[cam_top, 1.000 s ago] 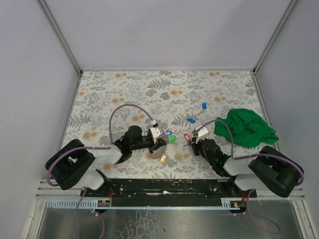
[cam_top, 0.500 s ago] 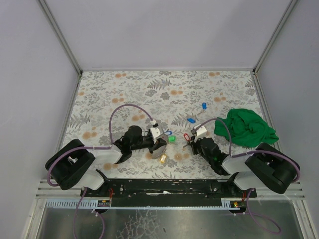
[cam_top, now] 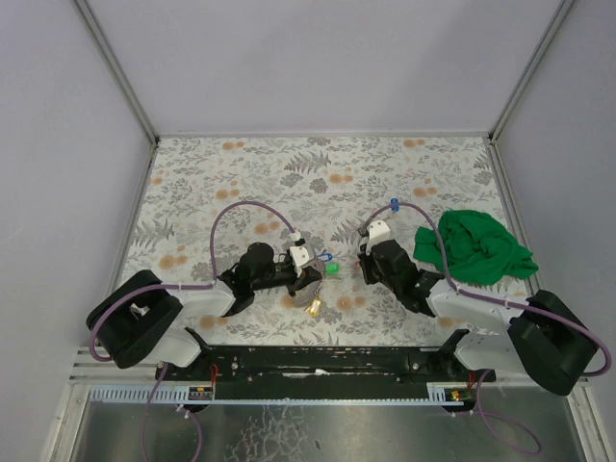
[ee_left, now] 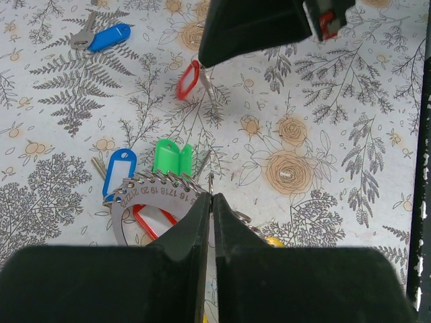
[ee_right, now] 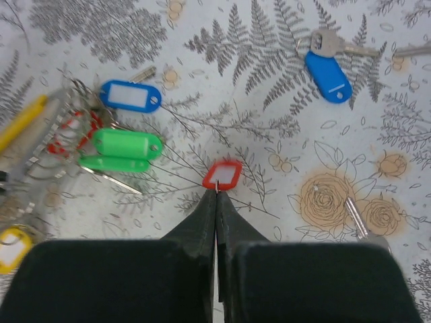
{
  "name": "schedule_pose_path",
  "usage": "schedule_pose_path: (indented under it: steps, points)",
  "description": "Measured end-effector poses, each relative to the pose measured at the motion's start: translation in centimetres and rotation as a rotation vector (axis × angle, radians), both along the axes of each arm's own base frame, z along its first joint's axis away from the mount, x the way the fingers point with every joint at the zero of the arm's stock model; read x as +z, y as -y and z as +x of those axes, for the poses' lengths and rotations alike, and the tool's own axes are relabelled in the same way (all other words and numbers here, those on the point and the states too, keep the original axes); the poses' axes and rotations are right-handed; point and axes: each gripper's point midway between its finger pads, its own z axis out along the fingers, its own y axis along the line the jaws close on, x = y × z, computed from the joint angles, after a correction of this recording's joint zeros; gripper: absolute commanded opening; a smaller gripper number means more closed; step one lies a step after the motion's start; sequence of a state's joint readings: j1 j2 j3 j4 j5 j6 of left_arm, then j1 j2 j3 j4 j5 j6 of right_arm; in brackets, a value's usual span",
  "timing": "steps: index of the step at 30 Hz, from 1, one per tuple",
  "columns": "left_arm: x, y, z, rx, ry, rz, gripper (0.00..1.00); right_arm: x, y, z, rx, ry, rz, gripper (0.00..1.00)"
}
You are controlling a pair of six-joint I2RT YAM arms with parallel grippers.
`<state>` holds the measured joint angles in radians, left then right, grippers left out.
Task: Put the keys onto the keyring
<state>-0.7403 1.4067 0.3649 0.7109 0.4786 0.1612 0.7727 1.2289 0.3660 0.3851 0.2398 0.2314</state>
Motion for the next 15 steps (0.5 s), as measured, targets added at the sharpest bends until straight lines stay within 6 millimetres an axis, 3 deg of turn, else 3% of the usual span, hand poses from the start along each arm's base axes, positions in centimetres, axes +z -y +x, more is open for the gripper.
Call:
schedule_pose_path:
  steps: [4, 8, 11, 15]
  points:
    - [0.2, 0.0, 0.0, 0.000, 0.003, -0.003, 0.00, 2.8, -0.8, 0.0, -0.001, -0.084, -0.020, 0.00]
    - [0.2, 0.0, 0.0, 0.000, 0.004, -0.004, 0.00, 4.7, -0.6, -1.3, 0.004, -0.211, -0.075, 0.00]
    - [0.2, 0.0, 0.0, 0.000, 0.004, -0.004, 0.00, 5.0, 0.0, -3.0, 0.011, -0.324, -0.123, 0.00]
    - [0.2, 0.0, 0.0, 0.000, 0.005, -0.004, 0.00, 3.8, 1.2, -6.1, 0.027, -0.503, -0.208, 0.00]
